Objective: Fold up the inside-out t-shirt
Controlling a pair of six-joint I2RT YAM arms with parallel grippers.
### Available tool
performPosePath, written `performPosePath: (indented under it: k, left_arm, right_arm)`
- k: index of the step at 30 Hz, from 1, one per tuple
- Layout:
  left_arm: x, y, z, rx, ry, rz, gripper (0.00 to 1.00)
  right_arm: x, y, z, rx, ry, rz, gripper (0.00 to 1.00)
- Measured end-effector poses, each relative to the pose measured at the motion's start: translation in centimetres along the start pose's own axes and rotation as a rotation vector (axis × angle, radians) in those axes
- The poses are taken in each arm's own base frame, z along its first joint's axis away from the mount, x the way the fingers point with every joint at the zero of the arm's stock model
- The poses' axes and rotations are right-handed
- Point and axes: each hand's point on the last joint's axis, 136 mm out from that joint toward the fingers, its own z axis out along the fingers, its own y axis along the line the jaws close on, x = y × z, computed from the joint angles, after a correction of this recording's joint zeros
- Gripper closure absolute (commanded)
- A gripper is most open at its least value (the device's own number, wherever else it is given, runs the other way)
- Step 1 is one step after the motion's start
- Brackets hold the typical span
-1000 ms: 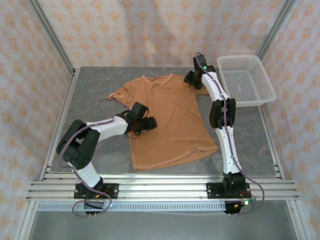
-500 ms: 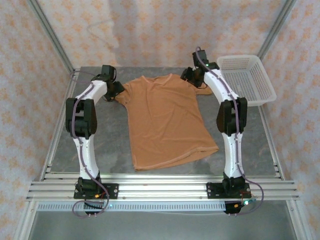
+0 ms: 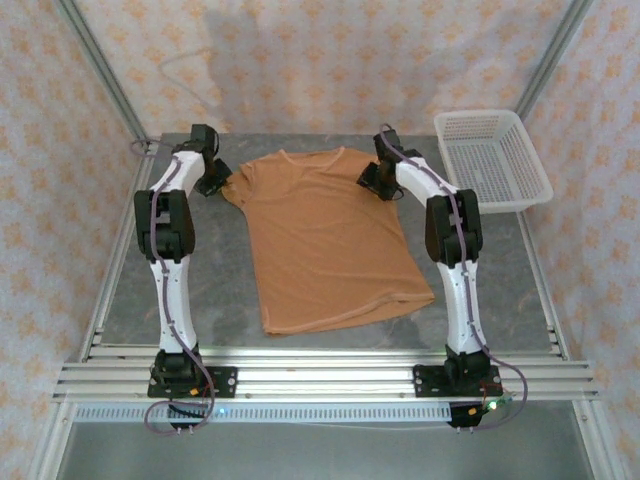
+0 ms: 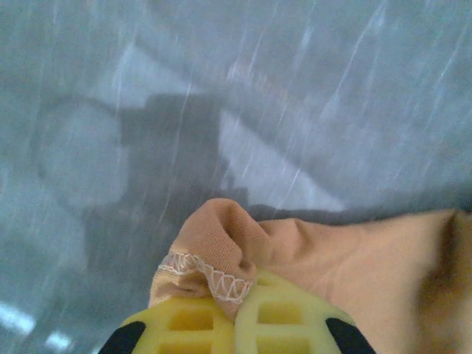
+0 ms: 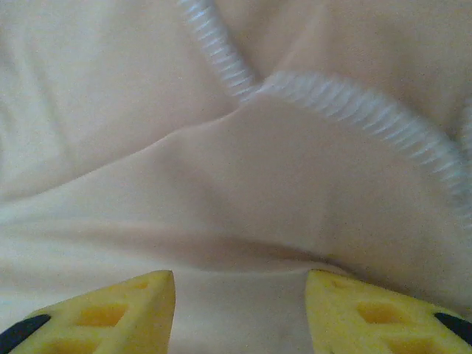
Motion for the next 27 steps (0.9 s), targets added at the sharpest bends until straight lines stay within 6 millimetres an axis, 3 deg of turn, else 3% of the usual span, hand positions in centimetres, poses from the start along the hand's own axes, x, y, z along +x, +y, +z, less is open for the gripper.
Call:
performPosePath:
  k: [5, 9, 10, 13, 15, 17, 20, 22, 24, 27]
  left_arm:
    - [-3.5, -1.5, -2.2, 0.035, -0.092, -0.001, 1.00]
    - [-3.9, -1.0, -4.2, 0.025, -0.139, 0.000, 0.97]
    - [-3.5, -0.4, -4.4, 0.010, -0.140, -0.001, 0.91]
    - [-2.4, 1.2, -4.0, -0.033, -0.122, -0.003, 0.52]
    - [-1.9, 2.6, -3.3, -0.075, -0.108, -0.012, 0.35]
    - [-1.5, 4.2, -2.8, -0.120, -0.101, -0.024, 0.29]
    - [-0.1, 6.7, -3.2, -0.179, -0.092, -0.033, 0.28]
    - [1.4, 7.8, -5.4, -0.200, -0.092, -0.028, 0.29]
    - [2.6, 7.5, -8.5, -0.175, -0.132, -0.008, 0.29]
    - [4.8, 3.2, -14.7, -0.031, -0.236, 0.066, 0.29]
  right_arm:
    - [-1.3, -1.6, 0.1, 0.034, -0.034, 0.045, 0.52]
    - [-1.6, -1.7, 0.0, 0.039, -0.048, 0.055, 0.52]
    - [-1.6, -1.7, 0.0, 0.039, -0.048, 0.056, 0.52]
    - [-1.6, -1.4, -0.1, 0.029, -0.042, 0.055, 0.51]
    - [-1.4, -1.1, -0.3, 0.018, -0.028, 0.043, 0.51]
    - [-0.9, -1.1, -0.4, 0.021, -0.007, 0.022, 0.51]
    - [1.0, -1.4, -1.7, 0.056, 0.028, -0.041, 0.51]
    - [3.1, -1.5, -3.7, 0.081, 0.047, -0.089, 0.51]
    - [5.7, -2.0, -6.4, 0.100, 0.046, -0.148, 0.52]
    - [9.5, -2.2, -10.8, 0.096, 0.023, -0.236, 0.52]
